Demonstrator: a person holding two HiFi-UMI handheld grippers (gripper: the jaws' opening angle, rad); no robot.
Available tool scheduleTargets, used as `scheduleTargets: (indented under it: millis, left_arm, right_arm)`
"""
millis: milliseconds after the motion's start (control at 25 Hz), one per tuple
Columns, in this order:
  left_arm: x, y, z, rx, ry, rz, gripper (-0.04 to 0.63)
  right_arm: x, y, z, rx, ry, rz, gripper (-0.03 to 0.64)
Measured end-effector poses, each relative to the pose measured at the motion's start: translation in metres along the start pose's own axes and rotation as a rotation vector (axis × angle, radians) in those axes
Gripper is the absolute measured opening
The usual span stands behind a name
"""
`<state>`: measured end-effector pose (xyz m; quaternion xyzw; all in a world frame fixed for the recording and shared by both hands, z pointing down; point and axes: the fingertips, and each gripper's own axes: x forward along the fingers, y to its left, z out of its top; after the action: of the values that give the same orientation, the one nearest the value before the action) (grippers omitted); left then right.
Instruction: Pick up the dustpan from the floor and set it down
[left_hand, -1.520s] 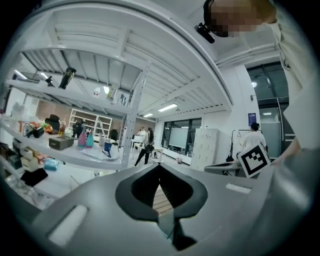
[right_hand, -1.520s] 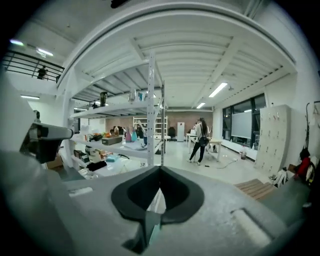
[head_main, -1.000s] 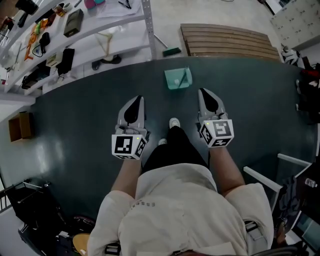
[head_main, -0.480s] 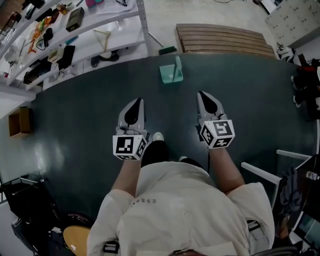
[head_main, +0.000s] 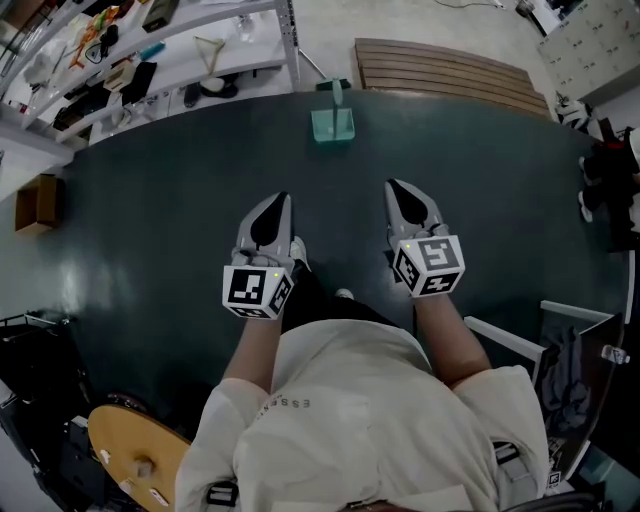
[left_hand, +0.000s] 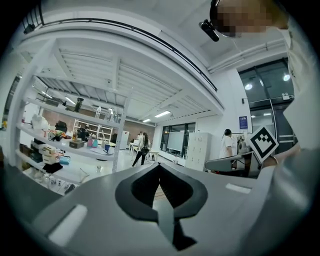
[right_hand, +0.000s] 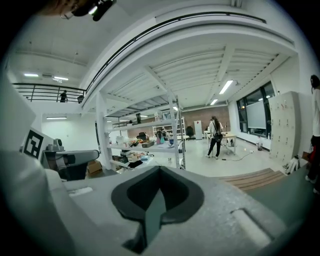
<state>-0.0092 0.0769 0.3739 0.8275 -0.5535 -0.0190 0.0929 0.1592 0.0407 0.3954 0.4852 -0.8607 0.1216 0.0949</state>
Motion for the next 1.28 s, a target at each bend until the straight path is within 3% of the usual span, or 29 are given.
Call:
scheduleTargets:
  millis: [200, 600, 1280]
  left_arm:
    - [-0.024, -0.018, -0.004, 0.041, -0.003, 0.022, 0.009]
    - [-0.039, -0.049, 0.001, 0.053, -0.018, 0.016, 0.009]
    - [-0.037, -0.052, 0.001, 0.041, -0.021, 0.011, 0.009]
  right_arm:
    - [-0.023, 0.002, -0.015, 0.007, 0.007, 0.009, -0.009]
    - [-0.049, 0.004, -0.016, -0.015, -0.012, 0.025, -0.009]
    - [-0.057, 0.008, -0.017, -0.020, -0.025, 0.031, -0.009]
